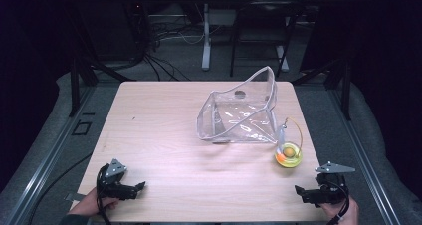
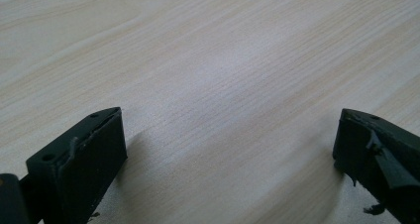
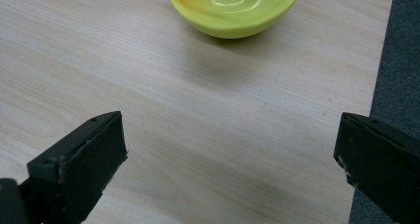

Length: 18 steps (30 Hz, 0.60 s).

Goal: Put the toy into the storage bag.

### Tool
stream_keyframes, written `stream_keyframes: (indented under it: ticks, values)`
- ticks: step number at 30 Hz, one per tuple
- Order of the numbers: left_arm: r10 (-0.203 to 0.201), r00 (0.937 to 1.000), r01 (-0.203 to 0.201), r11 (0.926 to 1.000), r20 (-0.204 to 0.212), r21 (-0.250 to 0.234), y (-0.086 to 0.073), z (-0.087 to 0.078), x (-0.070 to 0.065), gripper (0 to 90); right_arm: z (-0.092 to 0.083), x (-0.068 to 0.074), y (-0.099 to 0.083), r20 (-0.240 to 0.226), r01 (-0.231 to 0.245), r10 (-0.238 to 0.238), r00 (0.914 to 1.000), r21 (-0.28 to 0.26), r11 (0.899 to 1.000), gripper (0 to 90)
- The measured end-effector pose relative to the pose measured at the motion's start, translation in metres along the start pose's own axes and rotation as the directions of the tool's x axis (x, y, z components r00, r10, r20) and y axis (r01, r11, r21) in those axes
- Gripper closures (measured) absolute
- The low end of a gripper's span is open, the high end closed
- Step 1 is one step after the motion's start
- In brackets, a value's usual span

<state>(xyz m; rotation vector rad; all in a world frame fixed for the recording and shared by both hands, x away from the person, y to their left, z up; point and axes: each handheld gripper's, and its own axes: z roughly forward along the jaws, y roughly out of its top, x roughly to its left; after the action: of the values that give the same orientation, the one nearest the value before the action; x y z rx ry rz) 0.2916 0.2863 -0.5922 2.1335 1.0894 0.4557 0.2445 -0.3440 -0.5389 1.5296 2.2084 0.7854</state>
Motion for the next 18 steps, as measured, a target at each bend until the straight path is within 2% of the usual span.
stream_keyframes:
  ticks: [18]
  values:
    - [0.001, 1.0, -0.001, 1.0, -0.001, 0.0, -0.0001, -0.0001, -0.0001, 0.0, -0.0018, 0.0002, 0.0033, 0.012, 0.008, -0.008, 0.9999, -0.008, 1.0, 0.0]
